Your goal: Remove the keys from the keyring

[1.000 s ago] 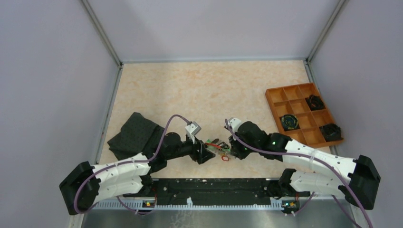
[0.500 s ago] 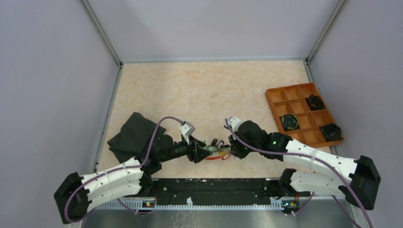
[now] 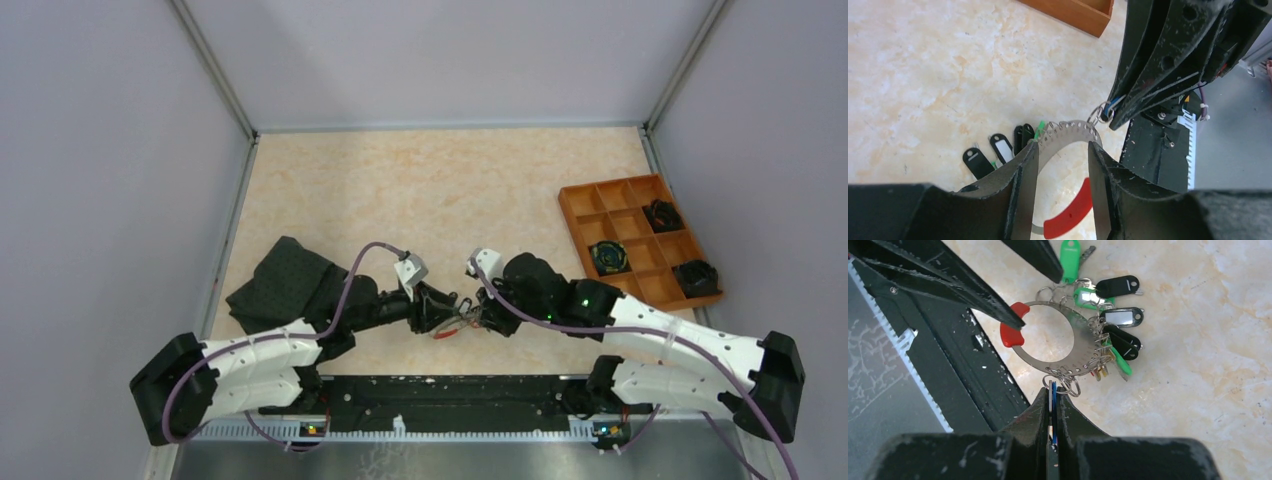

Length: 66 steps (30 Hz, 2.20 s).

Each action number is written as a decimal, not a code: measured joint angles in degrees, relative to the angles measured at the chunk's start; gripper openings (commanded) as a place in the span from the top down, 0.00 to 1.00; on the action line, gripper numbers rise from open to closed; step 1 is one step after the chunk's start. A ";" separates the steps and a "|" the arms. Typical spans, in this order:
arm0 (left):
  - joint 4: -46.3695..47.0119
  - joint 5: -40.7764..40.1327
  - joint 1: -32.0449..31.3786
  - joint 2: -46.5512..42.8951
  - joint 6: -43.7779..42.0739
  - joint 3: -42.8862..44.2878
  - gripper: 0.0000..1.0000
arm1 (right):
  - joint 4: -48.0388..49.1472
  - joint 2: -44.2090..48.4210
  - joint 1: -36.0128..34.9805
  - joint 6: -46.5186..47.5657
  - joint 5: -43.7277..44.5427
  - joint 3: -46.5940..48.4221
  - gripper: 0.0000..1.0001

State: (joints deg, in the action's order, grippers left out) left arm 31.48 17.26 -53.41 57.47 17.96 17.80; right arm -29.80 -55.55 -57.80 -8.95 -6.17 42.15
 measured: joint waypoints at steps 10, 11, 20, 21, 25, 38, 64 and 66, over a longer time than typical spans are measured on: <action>11.37 3.08 -2.82 4.35 -8.37 -0.44 0.58 | -0.55 0.07 -2.21 2.49 -0.76 1.95 1.00; 12.63 3.10 -3.39 4.48 -9.25 -1.01 0.58 | -0.74 0.07 -2.40 2.71 -0.98 2.14 1.00; 18.34 3.02 -5.70 4.66 -14.78 -4.46 0.59 | -1.16 0.11 -3.76 4.35 -2.21 2.25 1.00; 18.73 2.89 -5.77 4.68 -15.04 -4.63 0.59 | -1.16 0.13 -3.93 4.44 -2.23 2.25 1.00; 20.35 2.58 -6.27 4.79 -16.00 -5.97 0.62 | -1.18 0.48 -4.09 4.48 -2.27 2.25 1.00; 24.59 1.07 -7.98 8.66 -17.73 -6.73 0.63 | -0.74 1.46 -4.35 3.15 -2.19 2.25 1.00; 31.95 -3.89 -10.62 12.13 -17.73 -7.50 0.75 | 2.40 1.60 -4.35 -0.74 -3.39 2.10 1.00; 31.98 -4.31 -11.02 12.17 -17.77 -7.50 0.80 | 2.45 1.60 -4.35 -1.03 -3.39 2.10 1.00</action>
State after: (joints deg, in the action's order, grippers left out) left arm 63.46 12.95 -64.42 69.65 0.19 10.31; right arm -27.35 -53.95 -62.15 -9.98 -9.56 44.25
